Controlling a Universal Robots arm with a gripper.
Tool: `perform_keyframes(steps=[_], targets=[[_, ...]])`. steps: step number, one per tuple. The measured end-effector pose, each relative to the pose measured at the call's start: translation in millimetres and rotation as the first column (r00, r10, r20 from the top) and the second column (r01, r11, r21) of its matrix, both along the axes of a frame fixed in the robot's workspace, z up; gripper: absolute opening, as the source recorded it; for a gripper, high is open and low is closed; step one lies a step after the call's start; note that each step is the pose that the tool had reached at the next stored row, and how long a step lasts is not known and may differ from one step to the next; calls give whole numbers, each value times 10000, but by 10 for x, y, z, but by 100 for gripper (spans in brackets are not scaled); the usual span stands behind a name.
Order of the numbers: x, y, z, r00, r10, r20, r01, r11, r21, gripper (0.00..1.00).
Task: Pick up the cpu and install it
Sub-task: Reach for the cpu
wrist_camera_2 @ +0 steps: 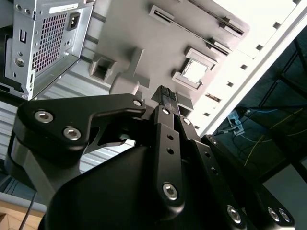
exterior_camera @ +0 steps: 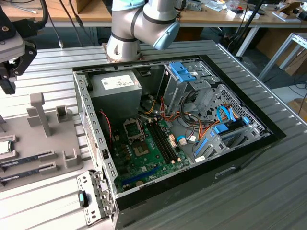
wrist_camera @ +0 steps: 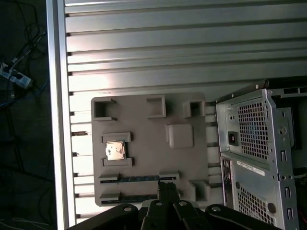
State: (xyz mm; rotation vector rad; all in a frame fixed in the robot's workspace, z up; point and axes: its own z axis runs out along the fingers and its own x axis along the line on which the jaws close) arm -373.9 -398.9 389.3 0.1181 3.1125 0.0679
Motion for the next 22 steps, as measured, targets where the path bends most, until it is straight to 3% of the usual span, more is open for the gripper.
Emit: perform_keyframes(steps=[22], targets=[[-202, 0, -1, 10000, 0, 1, 0, 10000, 0, 11]])
